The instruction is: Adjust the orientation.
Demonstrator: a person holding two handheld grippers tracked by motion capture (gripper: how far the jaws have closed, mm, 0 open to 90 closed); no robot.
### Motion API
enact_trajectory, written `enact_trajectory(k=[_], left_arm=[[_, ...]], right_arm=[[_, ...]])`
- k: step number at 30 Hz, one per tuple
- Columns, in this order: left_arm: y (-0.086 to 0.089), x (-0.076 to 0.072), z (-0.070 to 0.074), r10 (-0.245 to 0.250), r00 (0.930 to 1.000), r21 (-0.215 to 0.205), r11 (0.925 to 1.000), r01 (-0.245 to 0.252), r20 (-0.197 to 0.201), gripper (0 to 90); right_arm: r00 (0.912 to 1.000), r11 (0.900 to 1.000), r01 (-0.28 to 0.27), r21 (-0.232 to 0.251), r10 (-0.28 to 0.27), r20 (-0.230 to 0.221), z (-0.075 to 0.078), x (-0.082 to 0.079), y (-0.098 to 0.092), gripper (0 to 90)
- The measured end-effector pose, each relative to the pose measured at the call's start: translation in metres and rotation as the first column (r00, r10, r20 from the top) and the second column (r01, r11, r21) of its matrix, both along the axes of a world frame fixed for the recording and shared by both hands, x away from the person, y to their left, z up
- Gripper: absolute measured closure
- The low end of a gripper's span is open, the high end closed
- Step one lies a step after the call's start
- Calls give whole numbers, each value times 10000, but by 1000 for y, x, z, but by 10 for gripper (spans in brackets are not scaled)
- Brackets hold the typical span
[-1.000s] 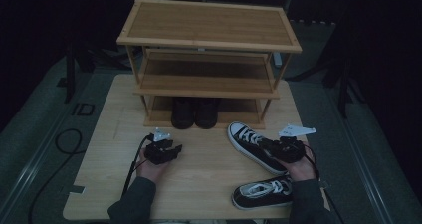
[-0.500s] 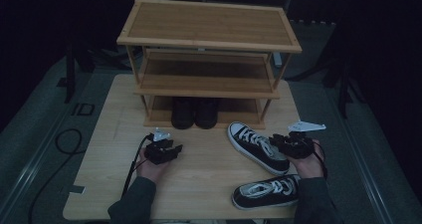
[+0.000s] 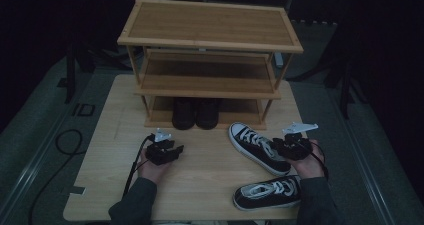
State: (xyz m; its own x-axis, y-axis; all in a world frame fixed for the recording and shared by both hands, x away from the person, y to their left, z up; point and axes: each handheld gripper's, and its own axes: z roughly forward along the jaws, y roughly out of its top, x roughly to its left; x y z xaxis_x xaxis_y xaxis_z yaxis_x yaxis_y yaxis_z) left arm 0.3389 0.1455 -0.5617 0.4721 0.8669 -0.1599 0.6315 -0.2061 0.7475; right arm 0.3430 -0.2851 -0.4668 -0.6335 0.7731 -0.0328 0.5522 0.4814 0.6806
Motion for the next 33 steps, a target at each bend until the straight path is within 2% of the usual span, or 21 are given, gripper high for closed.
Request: enact_trajectory(k=[6,11,18,22,26,33], left_arm=[[0,0,0,2,10000,6,10000,-2,3,536],[0,0,0,2,10000,1,10000,-2,1,536],[0,0,0,1,10000,9,10000,-1,3,536],[0,0,0,4,10000,4,10000,-4,2,536],[0,0,0,3,10000,-8,10000,-3,-2,536],[0,0,0,1,10000,-1,10000,-1,-2,536]], right_arm=[[9998,9985,-10,-543,-2,-215,-3,7,4,776],[9975,9945,-141,-1037,68,-704,-7,17,9,784],[9957,9926,-225,-1193,116,-914,-15,26,12,821],[9963,9964,-203,-825,132,-847,-15,27,8,879],[9974,9999,-129,-48,126,-708,-16,25,3,883],[9983,9987,-45,508,75,-583,-10,25,-1,883]])
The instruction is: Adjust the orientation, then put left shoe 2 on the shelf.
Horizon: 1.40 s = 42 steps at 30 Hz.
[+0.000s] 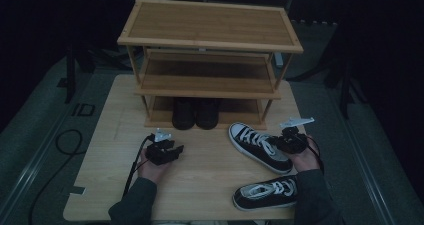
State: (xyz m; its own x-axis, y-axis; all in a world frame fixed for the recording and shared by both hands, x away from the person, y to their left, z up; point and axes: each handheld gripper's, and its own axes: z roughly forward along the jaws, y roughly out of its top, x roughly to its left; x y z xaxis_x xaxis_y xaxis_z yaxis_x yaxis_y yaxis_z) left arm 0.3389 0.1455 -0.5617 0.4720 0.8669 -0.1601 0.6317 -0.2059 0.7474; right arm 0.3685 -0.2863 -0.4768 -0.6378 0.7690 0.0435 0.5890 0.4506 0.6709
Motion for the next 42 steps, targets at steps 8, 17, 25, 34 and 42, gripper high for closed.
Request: enact_trajectory(k=[8,17,25,34,42], left_arm=[[0,0,0,8,10000,-6,10000,-8,2,536],[-1,0,0,5,10000,8,10000,-5,3,536],[-1,-1,0,-31,10000,27,10000,31,19,535],[0,-1,0,-35,10000,-22,10000,35,-16,536],[-1,-1,0,-32,10000,15,10000,32,15,535]], right_arm=[[9997,9994,75,331,-82,231,9,-3,-4,883],[9994,9983,-187,552,171,285,17,-6,-6,883],[9982,9949,-537,856,513,305,22,-7,-9,883],[9962,9911,-827,1038,794,352,30,-4,-8,883],[9943,9873,-1042,1197,1006,356,32,-2,-5,883]])
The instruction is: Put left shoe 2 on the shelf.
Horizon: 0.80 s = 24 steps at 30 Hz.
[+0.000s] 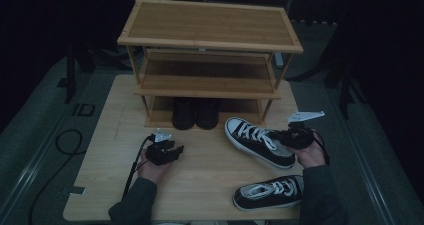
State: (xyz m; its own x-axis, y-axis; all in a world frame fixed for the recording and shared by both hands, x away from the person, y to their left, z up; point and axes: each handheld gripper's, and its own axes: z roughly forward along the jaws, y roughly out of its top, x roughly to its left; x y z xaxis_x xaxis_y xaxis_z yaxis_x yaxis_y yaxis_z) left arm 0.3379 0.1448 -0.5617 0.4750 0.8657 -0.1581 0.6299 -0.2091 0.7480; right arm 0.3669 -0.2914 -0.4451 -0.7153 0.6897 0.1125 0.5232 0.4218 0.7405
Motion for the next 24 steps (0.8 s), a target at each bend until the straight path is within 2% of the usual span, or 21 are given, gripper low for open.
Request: enact_trajectory(k=[5,10,24], left_arm=[[0,0,0,6,10000,-4,10000,-6,1,535],[0,0,0,22,10000,-21,10000,-22,10,535],[0,0,0,10,10000,21,10000,-10,18,535]], right_arm=[[10000,10000,-58,-30,58,68,3,-1,2,883],[9999,9997,-115,193,113,122,8,-1,2,883],[9993,9993,-292,220,287,235,20,2,10,882]])
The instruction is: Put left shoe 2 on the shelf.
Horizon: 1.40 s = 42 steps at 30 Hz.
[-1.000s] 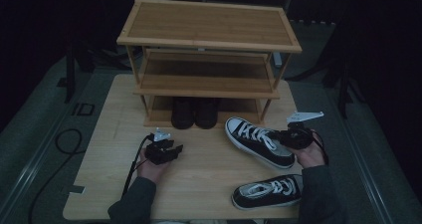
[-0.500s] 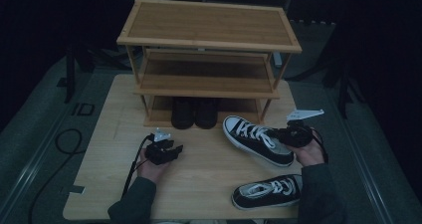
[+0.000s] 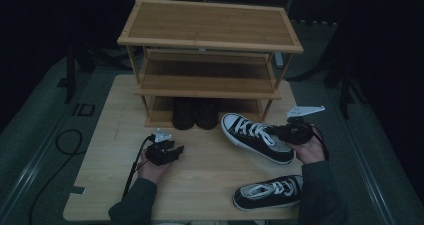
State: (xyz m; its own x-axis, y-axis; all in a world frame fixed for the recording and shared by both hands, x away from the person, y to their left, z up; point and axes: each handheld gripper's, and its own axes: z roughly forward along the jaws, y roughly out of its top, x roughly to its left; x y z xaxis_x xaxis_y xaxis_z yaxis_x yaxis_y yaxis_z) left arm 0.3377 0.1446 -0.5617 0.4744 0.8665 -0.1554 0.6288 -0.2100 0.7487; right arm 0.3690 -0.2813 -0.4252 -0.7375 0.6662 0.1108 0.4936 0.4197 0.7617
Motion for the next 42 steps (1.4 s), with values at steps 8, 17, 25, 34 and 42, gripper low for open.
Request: enact_trajectory(k=[8,17,25,34,42], left_arm=[[0,0,0,-1,10000,-17,10000,1,-11,535],[0,0,0,-7,10000,-17,10000,7,-13,535],[0,0,0,-7,10000,-30,10000,7,-25,535],[0,0,0,-6,10000,-31,10000,6,-22,535],[0,0,0,3,10000,-25,10000,-3,-7,535]], right_arm=[[9999,9997,-162,166,162,27,7,3,3,882],[9993,9988,-352,346,347,161,18,4,7,883],[9984,9977,-513,438,501,259,27,6,12,883],[9968,9951,-751,649,732,309,36,7,17,883],[9934,9889,-1108,987,1073,401,51,8,22,883]])
